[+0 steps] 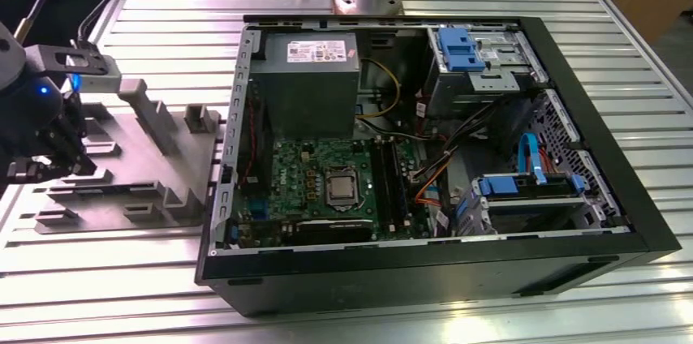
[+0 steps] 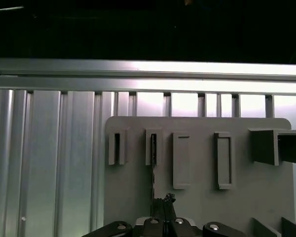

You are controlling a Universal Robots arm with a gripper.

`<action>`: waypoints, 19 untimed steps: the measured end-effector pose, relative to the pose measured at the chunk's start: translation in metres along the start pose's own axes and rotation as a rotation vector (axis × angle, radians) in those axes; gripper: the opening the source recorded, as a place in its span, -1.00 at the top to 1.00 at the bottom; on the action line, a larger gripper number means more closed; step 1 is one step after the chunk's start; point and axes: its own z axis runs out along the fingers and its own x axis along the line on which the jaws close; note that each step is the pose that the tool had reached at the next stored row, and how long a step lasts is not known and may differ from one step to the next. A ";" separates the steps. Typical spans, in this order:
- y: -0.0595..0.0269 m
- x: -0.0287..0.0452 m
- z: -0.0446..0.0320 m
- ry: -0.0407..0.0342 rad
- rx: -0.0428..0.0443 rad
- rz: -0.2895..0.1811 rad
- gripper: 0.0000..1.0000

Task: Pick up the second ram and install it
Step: 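Pick up the second ram and move it above second insertion slot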

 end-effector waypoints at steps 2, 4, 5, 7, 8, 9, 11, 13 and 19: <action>0.0000 0.0027 0.0020 0.0001 0.0000 -0.002 0.80; 0.0001 0.0043 0.0037 0.0001 -0.0001 -0.005 0.80; 0.0001 0.0045 0.0045 0.0001 0.0000 -0.006 0.80; 0.0001 0.0046 0.0049 0.0005 -0.0004 -0.007 0.80; 0.0001 0.0047 0.0061 0.0002 0.0001 -0.008 0.80; 0.0003 0.0048 0.0073 0.0004 -0.0002 -0.009 0.80; 0.0018 0.0048 0.0101 0.0006 -0.0005 -0.012 0.80; 0.0029 0.0049 0.0124 0.0008 -0.0004 -0.020 0.80; 0.0040 0.0050 0.0185 0.0018 -0.0010 -0.040 0.80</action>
